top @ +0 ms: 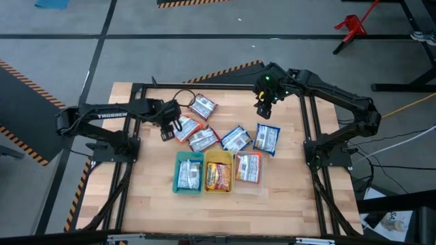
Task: Sort Maruchan noodles
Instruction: Put the orange noodle pack into the transparent bin
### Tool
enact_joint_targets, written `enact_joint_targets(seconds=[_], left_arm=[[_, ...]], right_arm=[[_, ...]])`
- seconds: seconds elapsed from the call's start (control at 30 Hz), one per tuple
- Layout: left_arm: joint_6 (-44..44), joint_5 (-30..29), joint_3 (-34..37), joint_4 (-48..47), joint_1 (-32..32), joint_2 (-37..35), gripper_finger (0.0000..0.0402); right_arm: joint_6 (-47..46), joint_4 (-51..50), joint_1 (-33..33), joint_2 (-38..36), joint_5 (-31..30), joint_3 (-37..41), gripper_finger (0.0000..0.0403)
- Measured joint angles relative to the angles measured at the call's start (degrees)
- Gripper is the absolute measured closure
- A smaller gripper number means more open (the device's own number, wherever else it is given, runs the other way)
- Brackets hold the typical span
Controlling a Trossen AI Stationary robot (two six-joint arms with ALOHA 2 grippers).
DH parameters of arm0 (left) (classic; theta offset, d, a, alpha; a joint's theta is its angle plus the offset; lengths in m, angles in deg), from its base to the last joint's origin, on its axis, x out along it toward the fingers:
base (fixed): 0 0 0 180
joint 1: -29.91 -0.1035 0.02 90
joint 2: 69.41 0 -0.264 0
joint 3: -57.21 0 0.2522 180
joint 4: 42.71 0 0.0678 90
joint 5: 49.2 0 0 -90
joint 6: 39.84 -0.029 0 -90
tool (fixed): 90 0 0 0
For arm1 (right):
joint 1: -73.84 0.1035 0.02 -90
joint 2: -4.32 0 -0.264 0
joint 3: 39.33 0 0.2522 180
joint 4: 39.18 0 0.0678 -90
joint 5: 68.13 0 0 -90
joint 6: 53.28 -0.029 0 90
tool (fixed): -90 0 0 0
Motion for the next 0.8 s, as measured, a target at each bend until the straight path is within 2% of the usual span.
enact_joint_targets(seconds=[0.13, 0.3, 0.8], left_arm=[[-1.8, 3.6, 3.8, 6.1, -1.1, 0.2, 0.0177], [-2.9, 4.3, 6.9, 7.6, -3.3, 0.5, 0.0172], [-6.9, 10.3, 9.1, 10.5, -8.8, 0.5, 0.0174]], right_arm=[[0.0, -0.4, 0.0, 0.0, 0.0, 0.0, 0.0239], [0.0, -0.8, 0.0, 0.0, 0.0, 0.0, 0.0239], [0.0, -0.7, 0.0, 0.0, 0.0, 0.0, 0.0239]])
